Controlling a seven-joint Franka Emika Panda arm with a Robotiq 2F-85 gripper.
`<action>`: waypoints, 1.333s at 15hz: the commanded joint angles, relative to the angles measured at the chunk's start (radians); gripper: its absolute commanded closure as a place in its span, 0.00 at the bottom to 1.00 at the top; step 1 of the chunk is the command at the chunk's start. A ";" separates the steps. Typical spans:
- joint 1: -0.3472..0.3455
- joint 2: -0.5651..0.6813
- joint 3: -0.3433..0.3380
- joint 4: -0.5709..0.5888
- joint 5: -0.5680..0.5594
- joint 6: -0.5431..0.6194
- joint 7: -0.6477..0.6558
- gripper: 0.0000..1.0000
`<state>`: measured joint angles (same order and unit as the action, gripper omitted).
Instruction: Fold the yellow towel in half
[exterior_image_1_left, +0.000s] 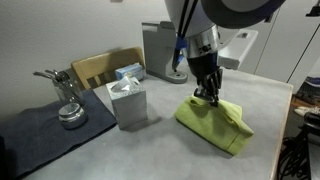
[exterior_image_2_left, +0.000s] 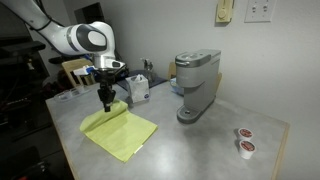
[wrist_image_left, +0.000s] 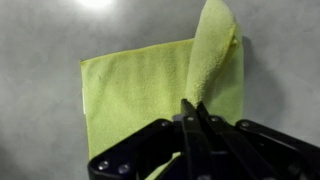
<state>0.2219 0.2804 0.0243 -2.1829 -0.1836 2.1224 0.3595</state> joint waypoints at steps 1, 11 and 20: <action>-0.024 -0.020 0.005 -0.011 -0.033 -0.005 -0.029 0.99; -0.072 -0.030 -0.016 -0.008 -0.096 -0.014 -0.110 0.99; -0.132 -0.023 -0.033 -0.005 -0.116 -0.002 -0.250 0.99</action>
<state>0.1151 0.2682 -0.0090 -2.1797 -0.2849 2.1219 0.1641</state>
